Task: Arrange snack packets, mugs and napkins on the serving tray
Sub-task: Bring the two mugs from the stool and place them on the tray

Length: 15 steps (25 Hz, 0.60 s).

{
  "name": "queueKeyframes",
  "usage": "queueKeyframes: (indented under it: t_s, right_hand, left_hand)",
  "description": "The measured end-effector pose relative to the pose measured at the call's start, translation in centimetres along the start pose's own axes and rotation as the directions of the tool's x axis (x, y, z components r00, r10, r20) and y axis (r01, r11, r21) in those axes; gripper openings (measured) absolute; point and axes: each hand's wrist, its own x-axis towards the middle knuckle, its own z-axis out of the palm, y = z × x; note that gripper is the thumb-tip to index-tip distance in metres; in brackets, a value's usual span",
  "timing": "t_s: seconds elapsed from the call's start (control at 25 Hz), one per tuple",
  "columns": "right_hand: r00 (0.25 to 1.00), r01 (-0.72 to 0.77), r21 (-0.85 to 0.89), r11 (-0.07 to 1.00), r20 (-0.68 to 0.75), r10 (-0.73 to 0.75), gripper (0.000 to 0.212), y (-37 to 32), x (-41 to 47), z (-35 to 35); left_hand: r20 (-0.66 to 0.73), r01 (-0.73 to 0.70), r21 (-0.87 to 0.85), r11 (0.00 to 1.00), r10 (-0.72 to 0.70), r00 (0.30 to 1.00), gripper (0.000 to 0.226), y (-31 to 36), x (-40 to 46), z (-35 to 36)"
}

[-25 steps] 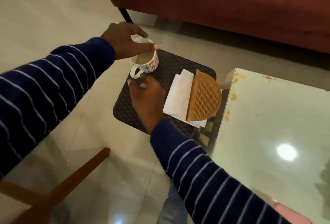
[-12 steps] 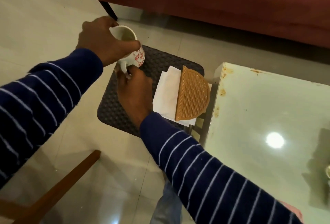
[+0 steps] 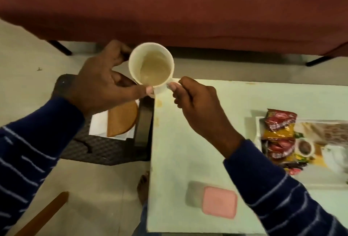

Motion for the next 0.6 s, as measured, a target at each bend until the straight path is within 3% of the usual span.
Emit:
queueKeyframes:
  t_s: [0.12,0.32,0.44,0.6]
  right_hand:
    - [0.999,-0.025,-0.108,0.994,0.037,0.030,0.044,3.7,-3.6,-10.3]
    - [0.991,-0.098,-0.161,0.982,0.071,0.111,0.046,9.5,-11.6,-24.0]
    - [0.981,-0.191,-0.075,0.979,0.009,0.192,0.036,13.1,-17.7,-31.0]
    - [0.924,-0.341,0.096,0.935,-0.152,0.352,0.038,18.6,-25.3,-38.5]
  left_hand:
    - [0.167,-0.092,-0.069,0.993,0.102,0.981,0.084,5.1,1.6,6.6]
    - [0.248,-0.280,-0.107,0.954,0.298,0.922,0.089,12.7,2.1,19.9]
    - [0.243,-0.324,-0.112,0.939,0.342,0.907,0.087,17.4,0.9,29.0]
    - [0.211,-0.351,-0.179,0.919,0.384,0.899,0.084,22.7,-1.6,41.1]
